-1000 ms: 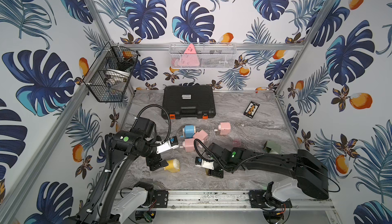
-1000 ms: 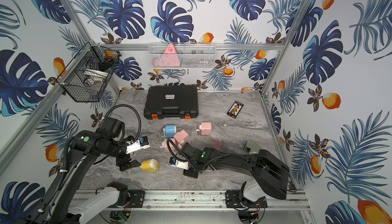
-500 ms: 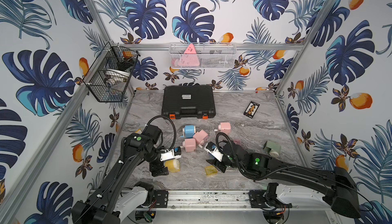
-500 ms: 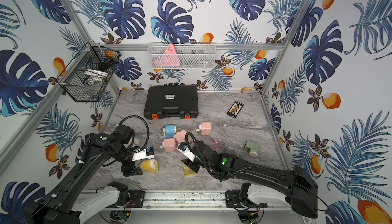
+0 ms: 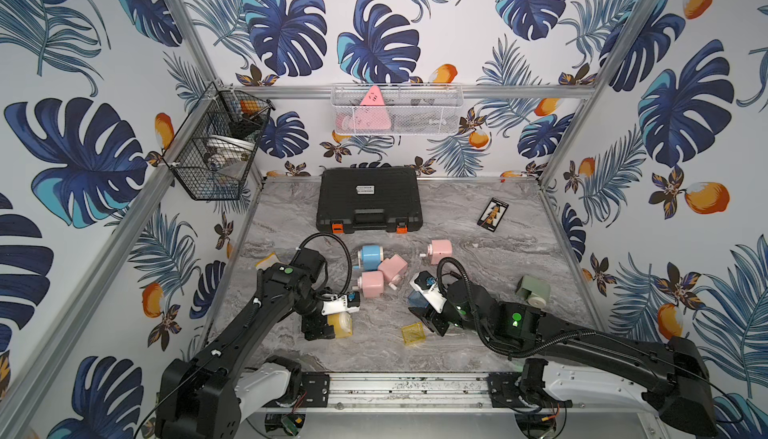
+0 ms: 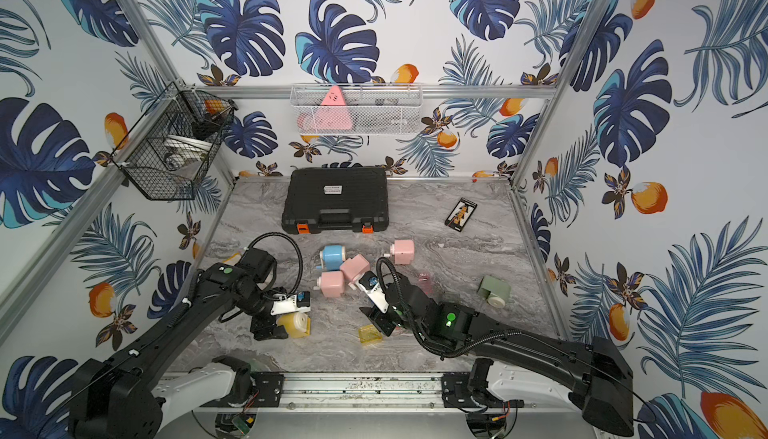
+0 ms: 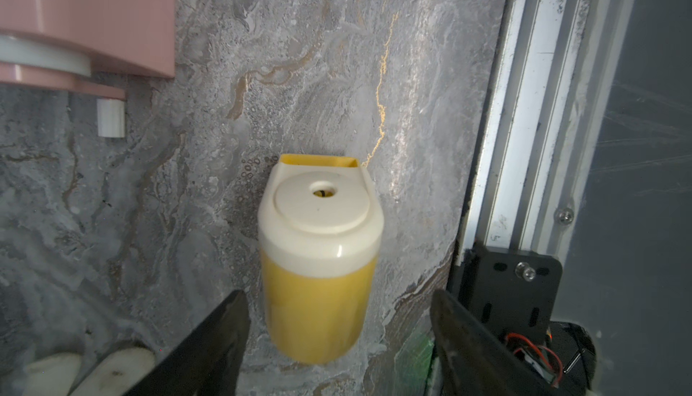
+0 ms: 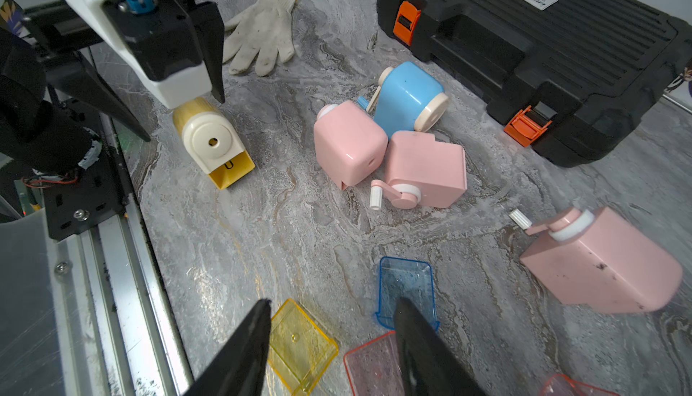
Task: Put the tray back into the pencil sharpener
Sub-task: Pick up the pencil sharpener from the center of the board.
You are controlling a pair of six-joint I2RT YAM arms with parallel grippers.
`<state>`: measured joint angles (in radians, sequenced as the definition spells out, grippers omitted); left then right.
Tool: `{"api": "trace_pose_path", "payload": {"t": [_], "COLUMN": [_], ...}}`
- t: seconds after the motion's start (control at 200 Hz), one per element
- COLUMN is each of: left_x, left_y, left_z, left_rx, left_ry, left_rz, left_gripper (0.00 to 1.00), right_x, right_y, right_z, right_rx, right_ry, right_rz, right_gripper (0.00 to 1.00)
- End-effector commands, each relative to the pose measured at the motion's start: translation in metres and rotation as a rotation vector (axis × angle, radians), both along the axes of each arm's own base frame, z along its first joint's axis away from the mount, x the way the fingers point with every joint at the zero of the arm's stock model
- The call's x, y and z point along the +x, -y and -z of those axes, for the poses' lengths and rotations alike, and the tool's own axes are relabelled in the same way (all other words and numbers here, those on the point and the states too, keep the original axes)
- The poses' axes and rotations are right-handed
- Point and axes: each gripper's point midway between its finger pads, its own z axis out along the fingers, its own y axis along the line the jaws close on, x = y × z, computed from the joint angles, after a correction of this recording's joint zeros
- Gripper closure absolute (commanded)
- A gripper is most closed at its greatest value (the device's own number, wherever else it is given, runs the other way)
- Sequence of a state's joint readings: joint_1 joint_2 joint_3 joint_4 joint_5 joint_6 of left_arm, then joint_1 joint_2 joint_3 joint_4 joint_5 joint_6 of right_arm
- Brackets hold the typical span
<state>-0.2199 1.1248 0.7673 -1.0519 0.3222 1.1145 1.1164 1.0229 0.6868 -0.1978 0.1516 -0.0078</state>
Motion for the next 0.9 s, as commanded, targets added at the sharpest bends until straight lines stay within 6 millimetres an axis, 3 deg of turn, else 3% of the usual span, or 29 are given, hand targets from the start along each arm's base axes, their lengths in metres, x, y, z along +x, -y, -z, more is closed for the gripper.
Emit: {"api": "trace_pose_path", "payload": {"t": [0.0, 0.305, 0.47, 0.891], "left_x": [0.01, 0.008, 0.003, 0.005], "left_y": [0.007, 0.011, 0.007, 0.015], "left_z": [0.007, 0.024, 0.033, 0.023], "left_rx": [-0.032, -0.044, -0.022, -0.023], "left_ry": [0.05, 0.058, 0.077, 0.112], "left_rz": [0.045, 0.036, 0.044, 0.095], "left_gripper": [0.21, 0.25, 0.33, 0.5], "right_x": [0.001, 0.002, 0.001, 0.0], "right_y": [0.003, 0.013, 0.018, 0.035], "right_z": [-0.002, 0.0, 0.003, 0.001], "right_rx": [0.003, 0.005, 0.01, 0.044], "right_ry": [-0.008, -0.009, -0.026, -0.04], "right_rz": [0.022, 0.064, 0.088, 0.153], "right_gripper": [0.44, 0.44, 0.43, 0.44]}}
